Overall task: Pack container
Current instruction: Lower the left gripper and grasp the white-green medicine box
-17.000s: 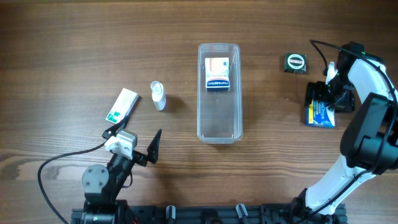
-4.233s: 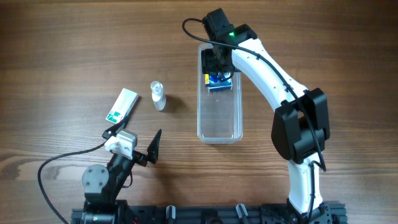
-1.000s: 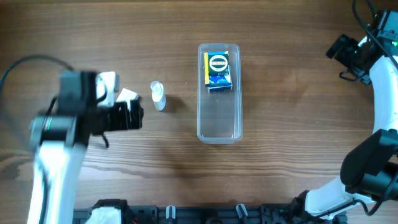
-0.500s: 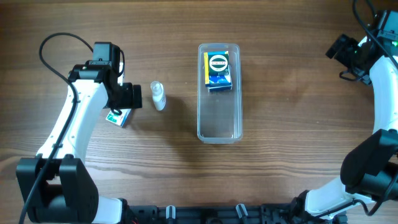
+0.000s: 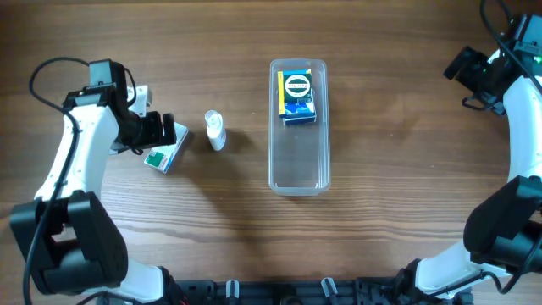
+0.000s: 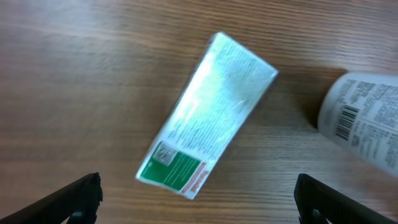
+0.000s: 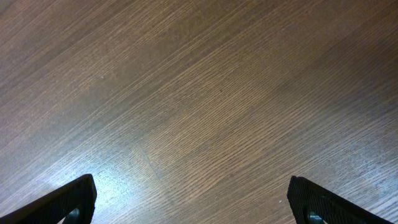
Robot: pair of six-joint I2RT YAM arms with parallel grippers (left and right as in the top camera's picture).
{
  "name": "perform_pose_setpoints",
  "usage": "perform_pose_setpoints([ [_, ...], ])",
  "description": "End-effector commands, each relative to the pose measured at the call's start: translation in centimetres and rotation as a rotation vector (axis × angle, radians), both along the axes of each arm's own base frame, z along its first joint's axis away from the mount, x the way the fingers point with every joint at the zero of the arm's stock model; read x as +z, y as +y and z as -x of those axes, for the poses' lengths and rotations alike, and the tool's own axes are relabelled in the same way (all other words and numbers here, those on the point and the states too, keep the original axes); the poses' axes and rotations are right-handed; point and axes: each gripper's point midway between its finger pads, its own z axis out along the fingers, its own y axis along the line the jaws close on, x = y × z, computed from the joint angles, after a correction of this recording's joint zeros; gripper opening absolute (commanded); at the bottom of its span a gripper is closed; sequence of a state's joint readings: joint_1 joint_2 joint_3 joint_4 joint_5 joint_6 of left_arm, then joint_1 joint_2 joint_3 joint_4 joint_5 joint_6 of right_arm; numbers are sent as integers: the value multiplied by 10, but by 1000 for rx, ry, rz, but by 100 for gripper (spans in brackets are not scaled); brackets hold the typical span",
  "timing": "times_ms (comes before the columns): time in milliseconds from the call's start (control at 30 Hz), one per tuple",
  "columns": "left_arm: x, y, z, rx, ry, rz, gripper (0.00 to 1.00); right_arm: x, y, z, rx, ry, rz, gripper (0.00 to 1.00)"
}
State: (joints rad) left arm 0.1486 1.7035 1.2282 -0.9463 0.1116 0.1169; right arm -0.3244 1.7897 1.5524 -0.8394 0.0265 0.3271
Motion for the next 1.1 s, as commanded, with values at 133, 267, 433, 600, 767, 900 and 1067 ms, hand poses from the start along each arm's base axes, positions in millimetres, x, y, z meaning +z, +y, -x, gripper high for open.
perform_pose_setpoints([
  [133, -14, 4, 1, -318, 35, -92, 100, -3, 1, 0, 12, 5, -2, 100],
  [267, -20, 4, 5, -410, 58, -92, 100, -3, 1, 0, 12, 5, -2, 100],
  [433, -38, 2, 6, -461, 95, -74, 100, -3, 1, 0, 12, 5, -2, 100],
  [600, -43, 4, -11, -458, 40, -91, 100, -3, 1, 0, 12, 5, -3, 100],
  [767, -43, 2, -14, -458, 28, -82, 100, -3, 1, 0, 12, 5, -2, 100],
  [900, -48, 0, -13, -459, 38, -68, 100, -3, 1, 0, 12, 5, -2, 100],
  [1067, -57, 0, -12, -453, 59, -59, 100, -3, 1, 0, 12, 5, -2, 100],
])
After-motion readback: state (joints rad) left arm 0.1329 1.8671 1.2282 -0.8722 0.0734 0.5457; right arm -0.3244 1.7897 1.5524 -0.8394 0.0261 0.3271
